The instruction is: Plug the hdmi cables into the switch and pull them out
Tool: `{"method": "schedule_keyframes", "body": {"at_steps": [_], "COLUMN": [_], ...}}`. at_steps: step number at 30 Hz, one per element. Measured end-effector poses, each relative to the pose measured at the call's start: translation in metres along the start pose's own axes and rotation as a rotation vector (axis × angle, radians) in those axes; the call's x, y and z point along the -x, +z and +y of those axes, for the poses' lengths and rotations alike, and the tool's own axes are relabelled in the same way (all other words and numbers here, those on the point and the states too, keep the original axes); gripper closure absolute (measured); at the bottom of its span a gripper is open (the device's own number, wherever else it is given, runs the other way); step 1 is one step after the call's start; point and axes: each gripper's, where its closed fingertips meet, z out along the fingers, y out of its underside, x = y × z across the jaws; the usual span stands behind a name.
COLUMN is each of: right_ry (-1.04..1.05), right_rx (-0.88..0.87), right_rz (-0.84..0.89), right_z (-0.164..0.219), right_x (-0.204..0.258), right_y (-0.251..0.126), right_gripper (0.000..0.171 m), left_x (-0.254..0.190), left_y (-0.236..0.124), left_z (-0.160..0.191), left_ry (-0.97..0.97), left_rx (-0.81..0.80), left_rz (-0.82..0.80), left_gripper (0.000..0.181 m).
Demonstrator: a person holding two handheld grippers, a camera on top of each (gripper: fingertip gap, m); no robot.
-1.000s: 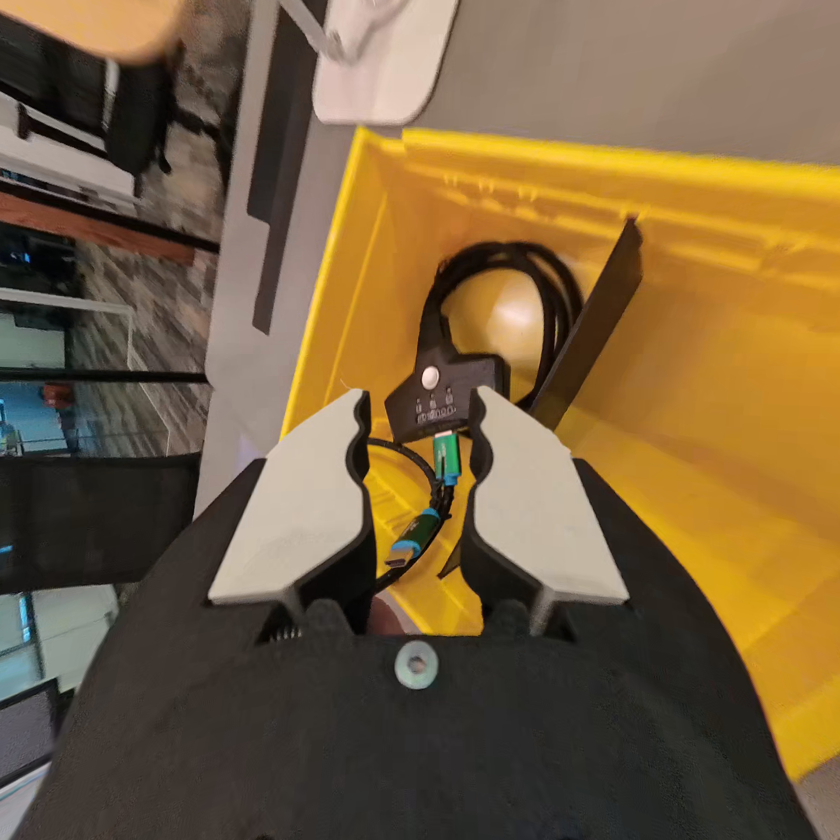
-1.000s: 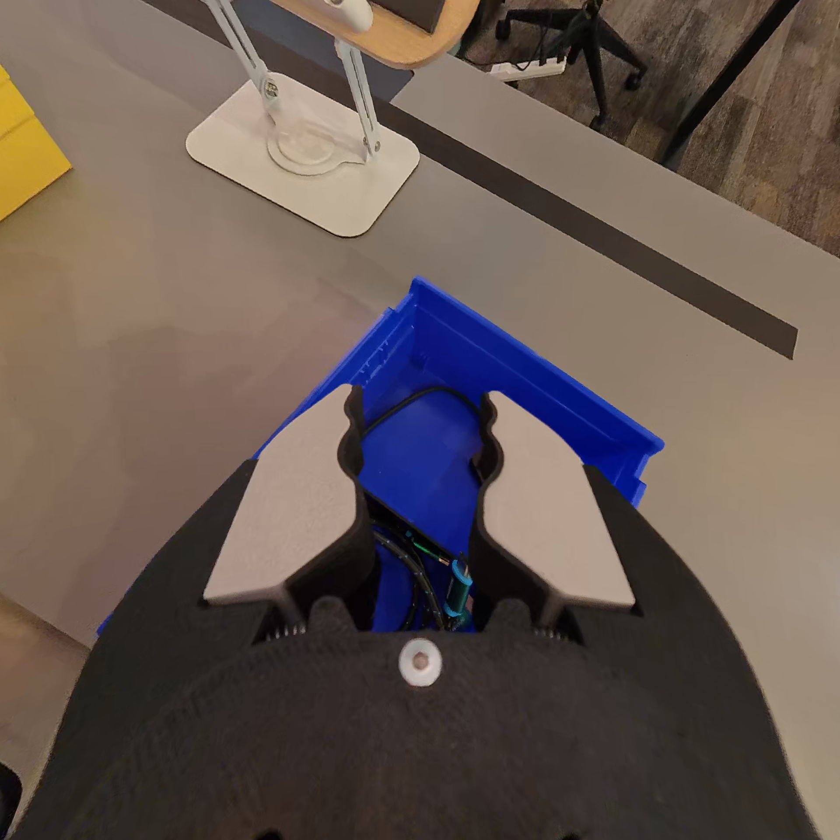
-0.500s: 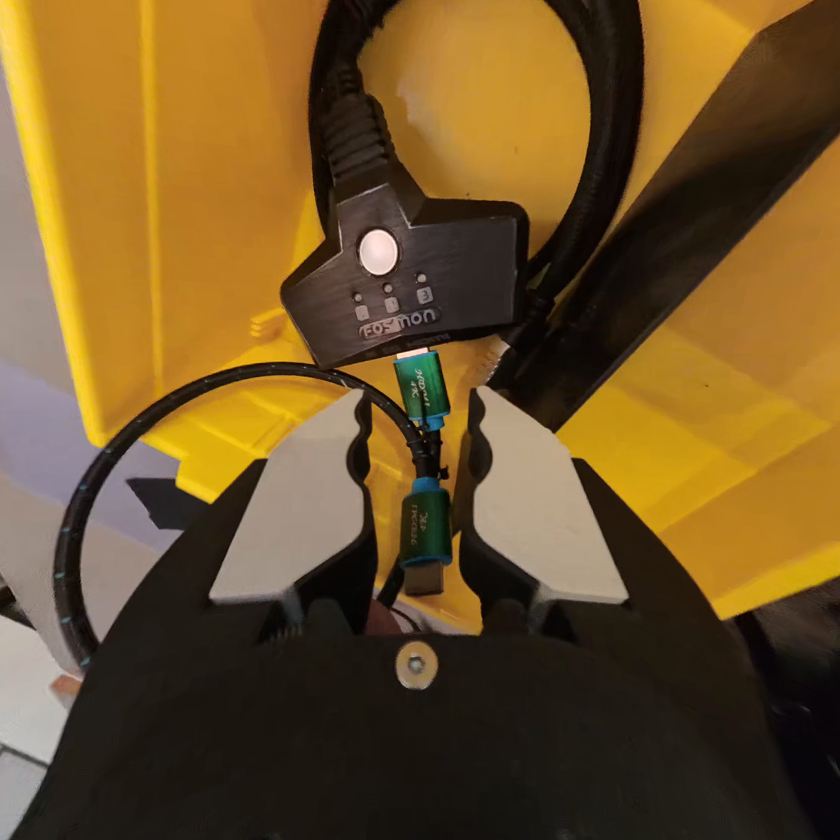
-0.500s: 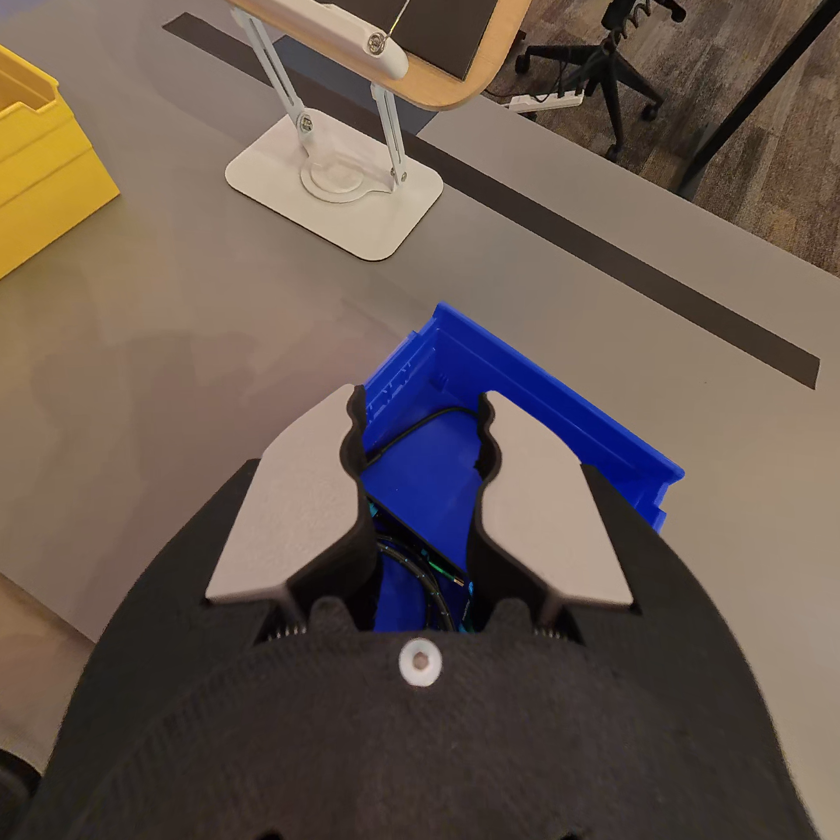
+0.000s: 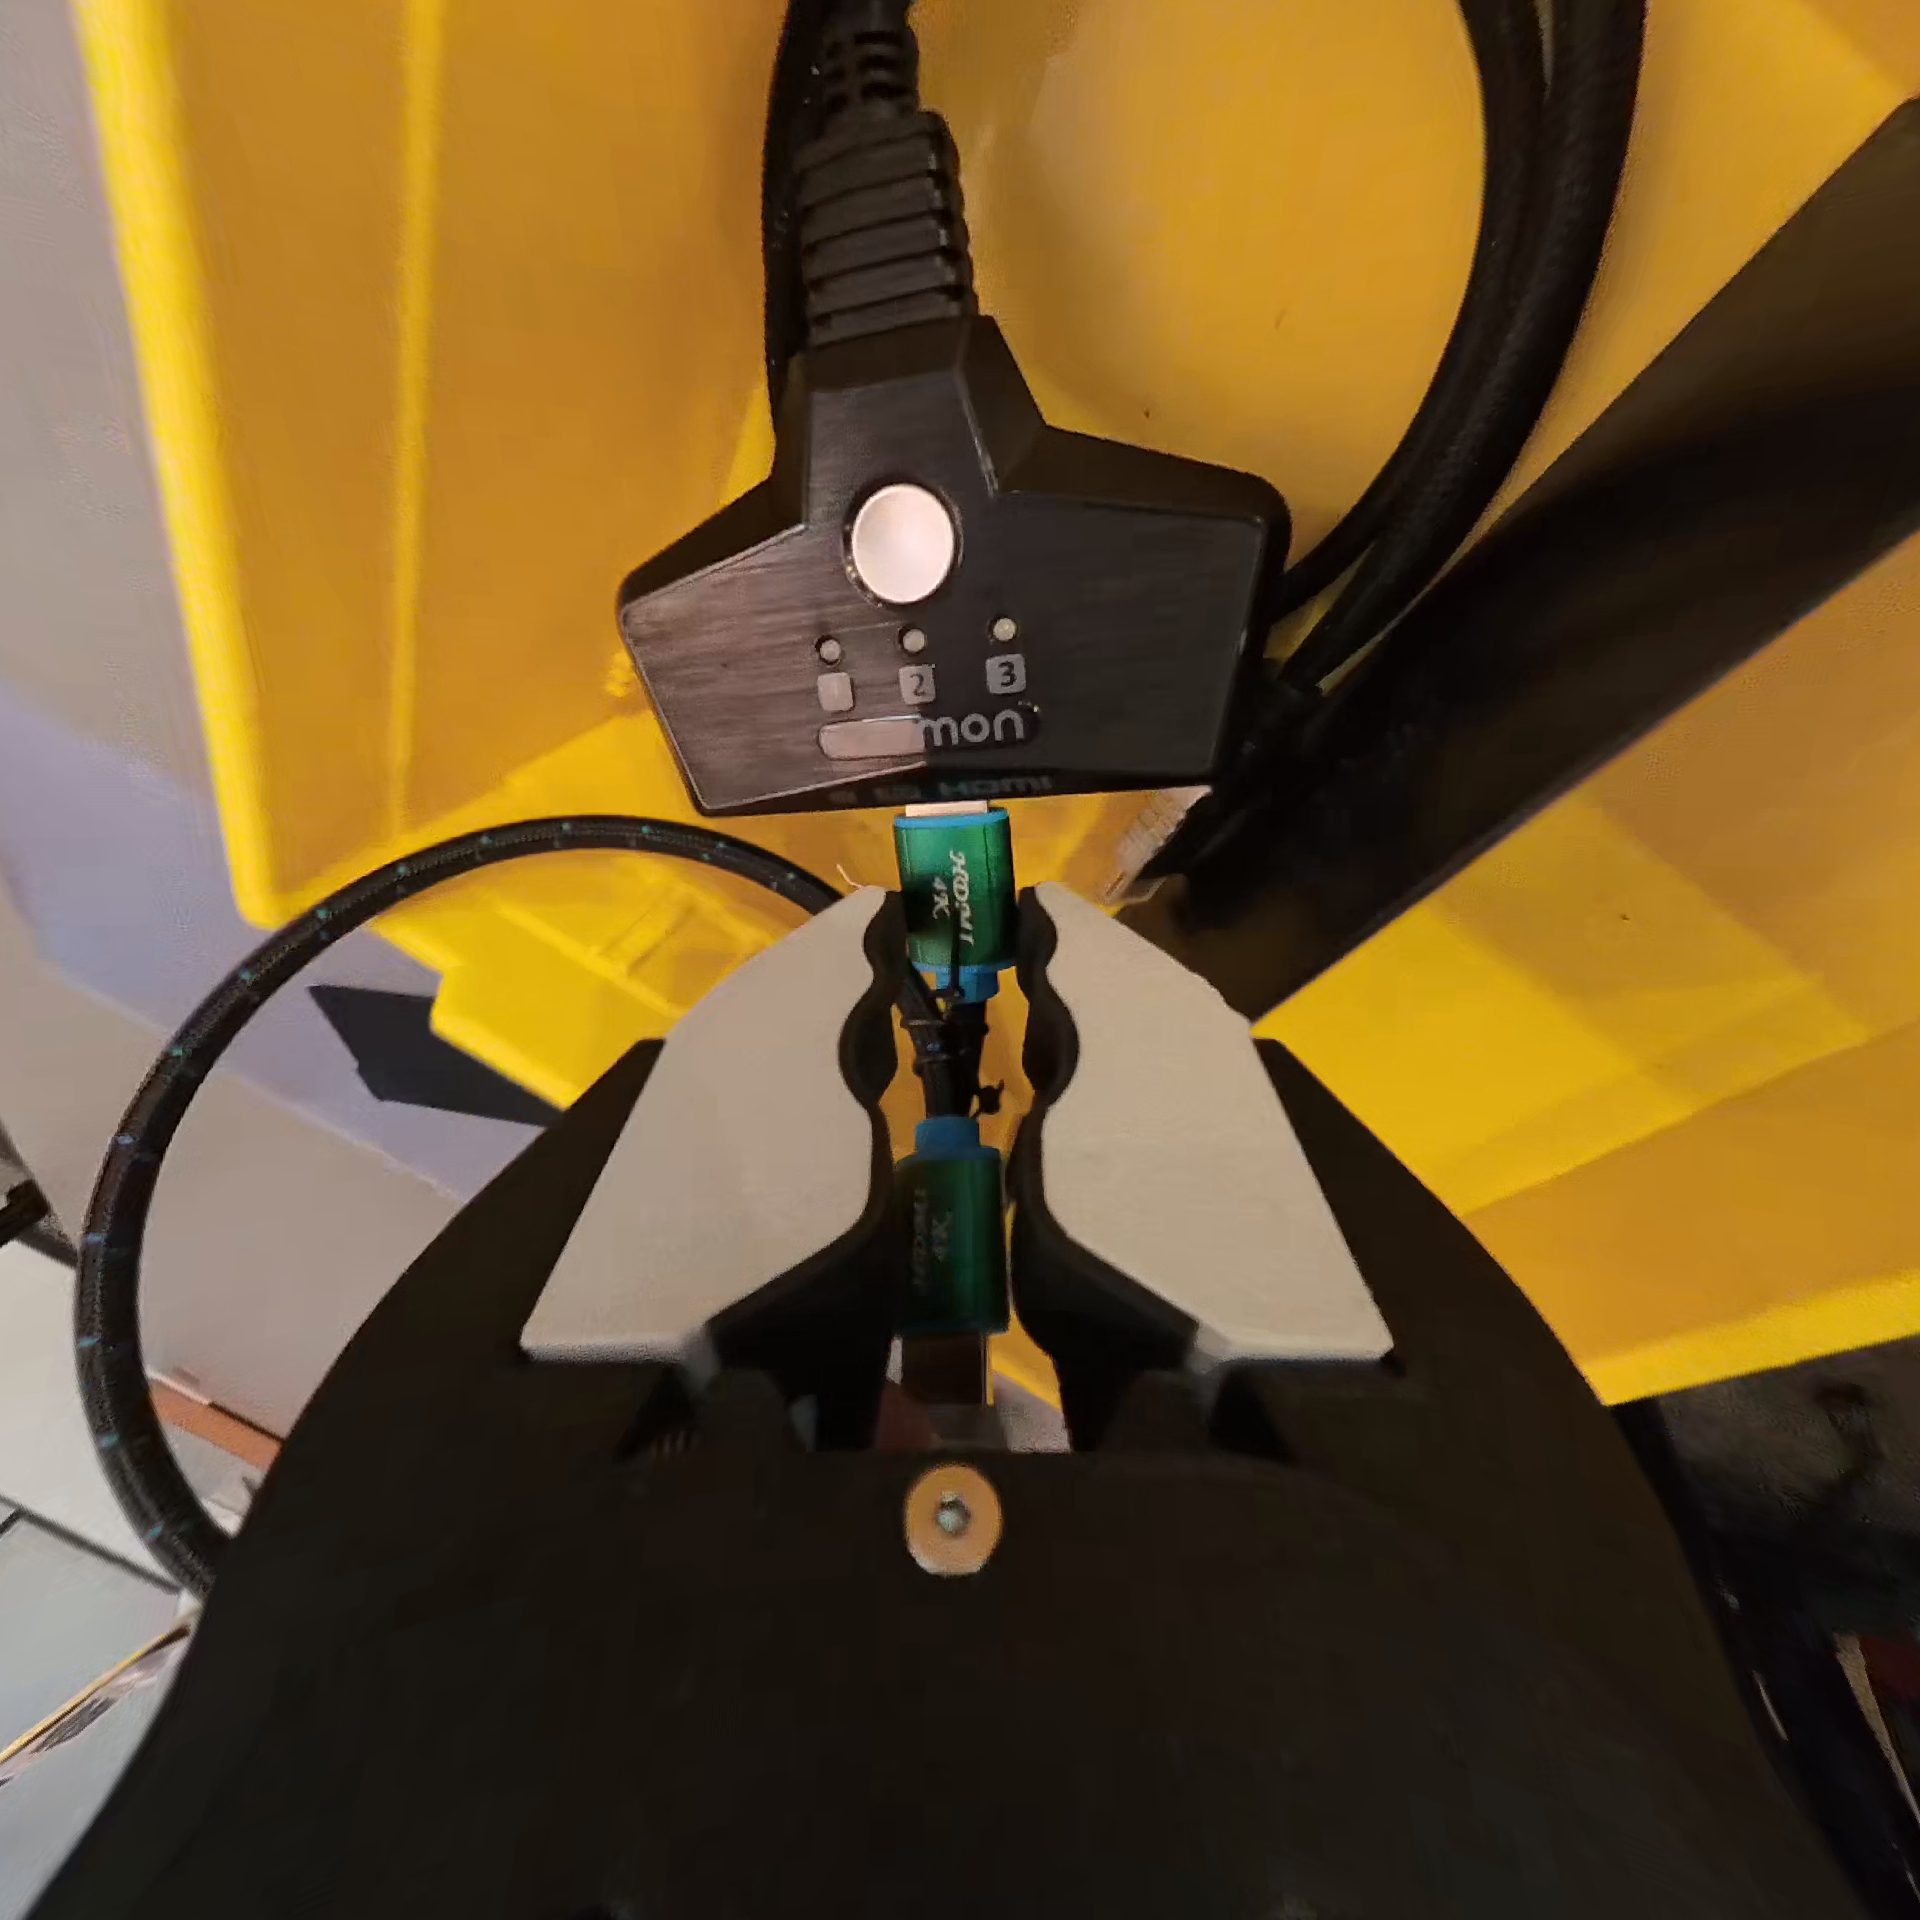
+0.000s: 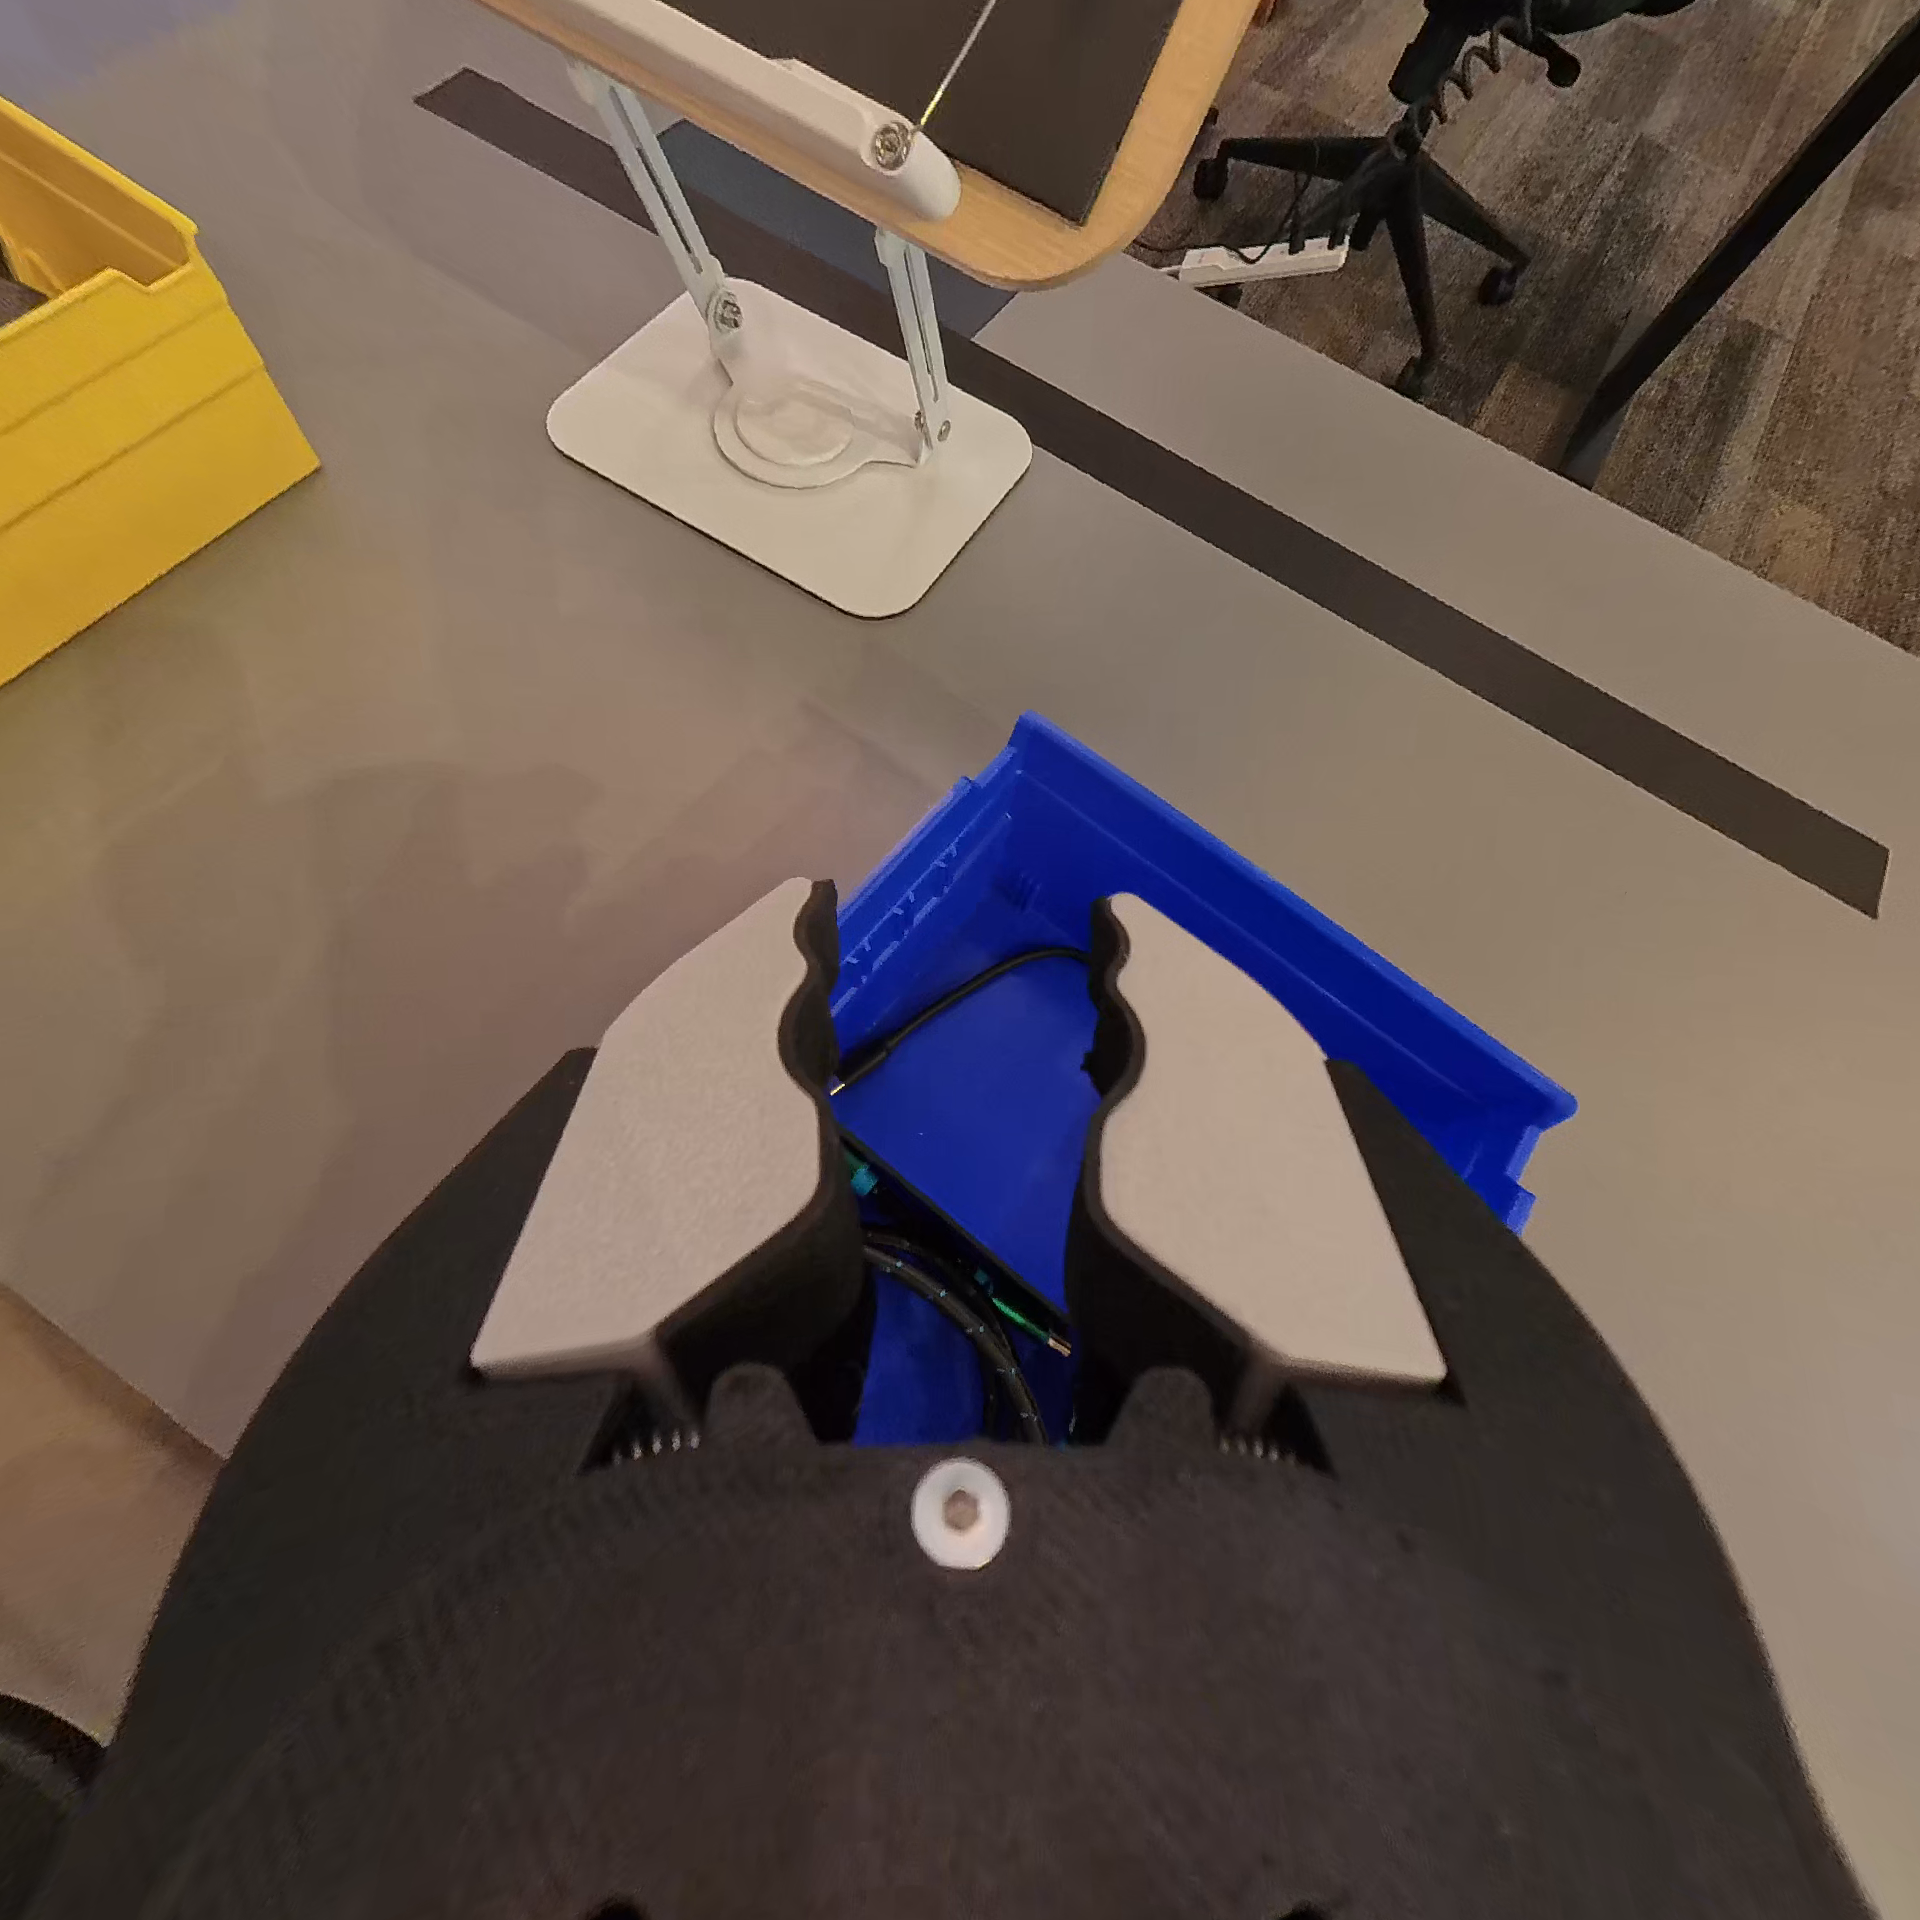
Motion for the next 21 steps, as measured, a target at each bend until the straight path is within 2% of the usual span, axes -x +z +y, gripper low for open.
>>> {"method": "schedule_keyframes", "body": {"at_steps": [7,12,16,21], "right_ry": [-0.041,-0.101,-0.173,-0.263], "right_rx": [-0.016,-0.039,-0.075,-0.097], "right_rz": [-0.008,-0.052,-0.167,-0.388], "right_z": [-0.013,-0.030,-0.049,-0.064], "right_x": [0.015,0.043,0.092,0.180], "right_y": [-0.004,-0.004,0.003,0.026], "right_gripper": [0.127,0.128,0.128,0.127], "left_x": [0.017,0.022,0.013,-0.004], "left_y": [-0.045,-0.082,-0.106,-0.128], "left_z": [0.001,0.004,0.002,0.000], "left_ry": [-0.024,-0.049,-0.078,-0.079], "left_rx": [-0.144,-0.253,-0.361,-0.447], "left_rz": [-0.166,-0.254,-0.250,-0.233], "left_gripper": [0.162,0.162,0.162,0.162]}}
